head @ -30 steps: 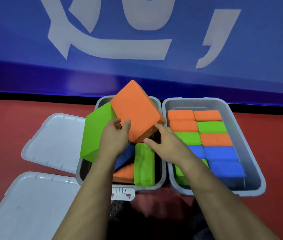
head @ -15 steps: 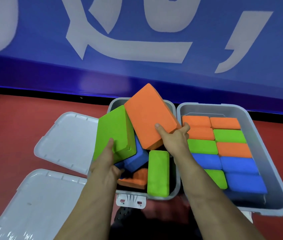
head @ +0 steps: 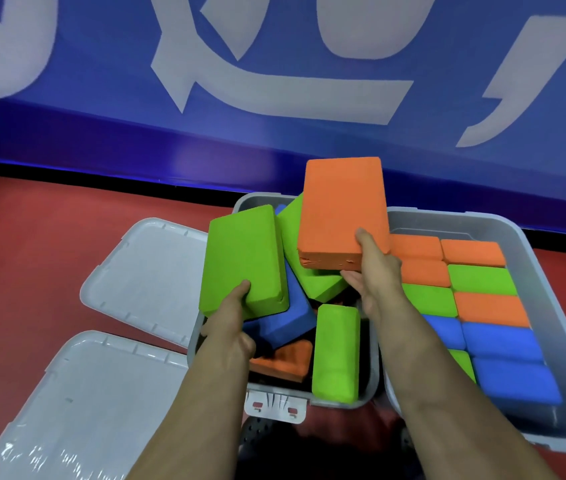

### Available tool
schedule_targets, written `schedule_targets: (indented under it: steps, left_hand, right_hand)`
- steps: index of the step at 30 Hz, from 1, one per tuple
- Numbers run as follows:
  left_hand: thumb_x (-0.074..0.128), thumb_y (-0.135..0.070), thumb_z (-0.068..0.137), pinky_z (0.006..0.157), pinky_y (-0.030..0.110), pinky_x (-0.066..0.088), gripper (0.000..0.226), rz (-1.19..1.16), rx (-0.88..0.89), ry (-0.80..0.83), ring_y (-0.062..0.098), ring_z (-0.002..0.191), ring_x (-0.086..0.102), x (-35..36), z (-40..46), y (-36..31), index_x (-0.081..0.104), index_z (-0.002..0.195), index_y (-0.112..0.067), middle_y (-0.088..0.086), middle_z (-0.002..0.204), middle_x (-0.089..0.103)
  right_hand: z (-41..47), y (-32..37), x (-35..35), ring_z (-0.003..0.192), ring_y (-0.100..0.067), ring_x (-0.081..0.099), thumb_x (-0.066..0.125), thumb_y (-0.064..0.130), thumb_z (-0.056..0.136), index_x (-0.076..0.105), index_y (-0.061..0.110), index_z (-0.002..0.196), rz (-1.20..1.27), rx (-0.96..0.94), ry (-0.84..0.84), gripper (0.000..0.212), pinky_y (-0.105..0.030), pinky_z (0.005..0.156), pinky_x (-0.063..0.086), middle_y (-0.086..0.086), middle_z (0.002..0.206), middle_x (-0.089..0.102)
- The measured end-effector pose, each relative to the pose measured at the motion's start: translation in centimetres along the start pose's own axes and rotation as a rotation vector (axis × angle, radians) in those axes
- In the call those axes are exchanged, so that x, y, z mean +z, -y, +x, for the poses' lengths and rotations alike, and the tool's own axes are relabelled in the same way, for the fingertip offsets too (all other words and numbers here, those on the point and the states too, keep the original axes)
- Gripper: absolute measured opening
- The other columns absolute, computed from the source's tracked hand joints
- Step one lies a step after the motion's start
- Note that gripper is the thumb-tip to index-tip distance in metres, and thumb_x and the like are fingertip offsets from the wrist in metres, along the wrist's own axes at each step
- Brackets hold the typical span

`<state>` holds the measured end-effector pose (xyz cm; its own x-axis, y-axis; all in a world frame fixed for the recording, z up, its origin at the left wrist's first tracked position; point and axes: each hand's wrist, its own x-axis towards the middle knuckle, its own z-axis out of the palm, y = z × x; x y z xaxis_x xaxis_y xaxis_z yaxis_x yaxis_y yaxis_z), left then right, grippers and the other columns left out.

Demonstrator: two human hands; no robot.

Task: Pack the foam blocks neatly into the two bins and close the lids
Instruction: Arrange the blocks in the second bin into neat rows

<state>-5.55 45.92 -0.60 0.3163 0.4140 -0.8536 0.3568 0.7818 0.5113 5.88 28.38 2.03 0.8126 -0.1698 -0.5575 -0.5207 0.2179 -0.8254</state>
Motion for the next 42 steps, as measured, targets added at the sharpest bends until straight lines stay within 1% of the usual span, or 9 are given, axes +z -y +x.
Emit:
schedule_targets:
  steps: [4, 7, 11, 16, 24, 29, 33, 37, 42]
  left_hand:
    - [0.097, -0.025, 0.057, 0.091, 0.054, 0.056, 0.073, -0.074, 0.119, -0.061, 0.031, 0.099, 0.068, 0.1, -0.4, -0.5, 0.050, 0.112, -0.014, 0.011, 0.109, 0.067]
    - [0.099, -0.045, 0.045, 0.081, 0.040, 0.059, 0.103, -0.101, 0.112, 0.024, 0.029, 0.100, 0.071, 0.2, 0.2, -0.8, 0.054, 0.133, -0.016, 0.008, 0.119, 0.072]
    - [0.079, -0.033, 0.084, 0.076, 0.033, 0.055, 0.049, -0.127, 0.123, 0.101, 0.023, 0.100, 0.069, 0.5, 0.3, -1.5, 0.061, 0.128, -0.018, 0.006, 0.117, 0.073]
    - [0.068, -0.032, 0.095, 0.082, 0.034, 0.057, 0.043, -0.219, 0.170, 0.221, 0.020, 0.114, 0.067, 0.7, 0.0, -1.7, 0.063, 0.135, -0.016, 0.004, 0.128, 0.071]
    - [0.070, -0.032, 0.094, 0.086, 0.035, 0.056, 0.045, -0.238, 0.188, 0.258, 0.018, 0.109, 0.067, 1.6, -0.4, -2.0, 0.062, 0.137, -0.017, 0.002, 0.128, 0.070]
    - [0.064, -0.036, 0.099, 0.088, 0.037, 0.053, 0.020, -0.187, 0.109, 0.285, 0.015, 0.094, 0.066, 1.6, 0.3, -1.6, 0.066, 0.111, -0.020, 0.002, 0.110, 0.069]
    - [0.064, -0.037, 0.099, 0.093, 0.039, 0.051, 0.026, -0.222, 0.081, 0.269, 0.019, 0.099, 0.065, 1.8, 0.6, -1.1, 0.065, 0.115, -0.017, 0.005, 0.117, 0.068]
    - [0.068, -0.033, 0.097, 0.086, 0.041, 0.054, 0.047, -0.267, 0.105, 0.220, 0.023, 0.111, 0.064, 2.1, 0.5, -1.3, 0.058, 0.138, -0.014, 0.007, 0.132, 0.065]
    - [0.079, -0.013, 0.088, 0.079, 0.049, 0.058, 0.064, -0.275, 0.328, 0.052, 0.018, 0.083, 0.067, 2.4, 0.3, -1.7, 0.040, 0.138, -0.012, 0.006, 0.121, 0.065]
  right_hand:
    - [0.3, 1.3, -0.6, 0.100, -0.026, 0.070, 0.078, 0.044, 0.084, 0.034, 0.017, 0.132, 0.033, 0.031, 0.040, 0.071, -0.041, 0.085, 0.062, -0.005, 0.116, 0.060]
    - [0.9, 1.5, -0.5, 0.102, -0.022, 0.069, 0.079, 0.051, 0.083, 0.031, 0.024, 0.134, 0.011, -0.019, 0.060, 0.075, -0.042, 0.087, 0.062, -0.002, 0.118, 0.060]
    - [0.7, 0.8, 0.7, 0.111, -0.017, 0.065, 0.082, 0.063, 0.065, 0.032, 0.034, 0.141, -0.125, -0.142, 0.096, 0.096, -0.042, 0.098, 0.056, 0.004, 0.127, 0.060]
    - [0.6, 0.3, 0.9, 0.116, -0.022, 0.058, 0.075, 0.062, 0.076, 0.033, 0.042, 0.149, -0.383, -0.289, 0.088, 0.087, -0.042, 0.105, 0.048, 0.001, 0.136, 0.051]
    - [-0.3, 0.6, 0.0, 0.132, -0.037, 0.041, 0.073, 0.073, 0.073, 0.007, 0.021, 0.158, -0.698, -0.165, -0.022, 0.120, -0.050, 0.106, 0.044, -0.014, 0.149, 0.023]
    - [-2.3, -1.1, -1.2, 0.142, -0.036, 0.034, 0.073, 0.070, 0.076, 0.000, 0.004, 0.155, -1.034, -0.063, 0.153, 0.127, -0.043, 0.109, 0.038, -0.018, 0.155, 0.014]
    - [-2.8, -4.1, -2.6, 0.143, -0.041, 0.037, 0.074, 0.075, 0.071, 0.001, 0.029, 0.161, -1.250, 0.014, 0.343, 0.125, -0.044, 0.113, 0.037, -0.021, 0.162, 0.003]
    - [-2.7, -5.4, -3.6, 0.134, -0.033, 0.049, 0.076, 0.073, 0.069, 0.031, 0.026, 0.154, -1.274, -0.035, 0.329, 0.108, -0.039, 0.105, 0.046, -0.014, 0.155, 0.035]
    - [-2.7, -3.5, -4.1, 0.114, -0.029, 0.061, 0.077, 0.067, 0.073, 0.051, 0.017, 0.132, -1.270, -0.093, 0.312, 0.082, -0.040, 0.095, 0.052, -0.005, 0.128, 0.064]
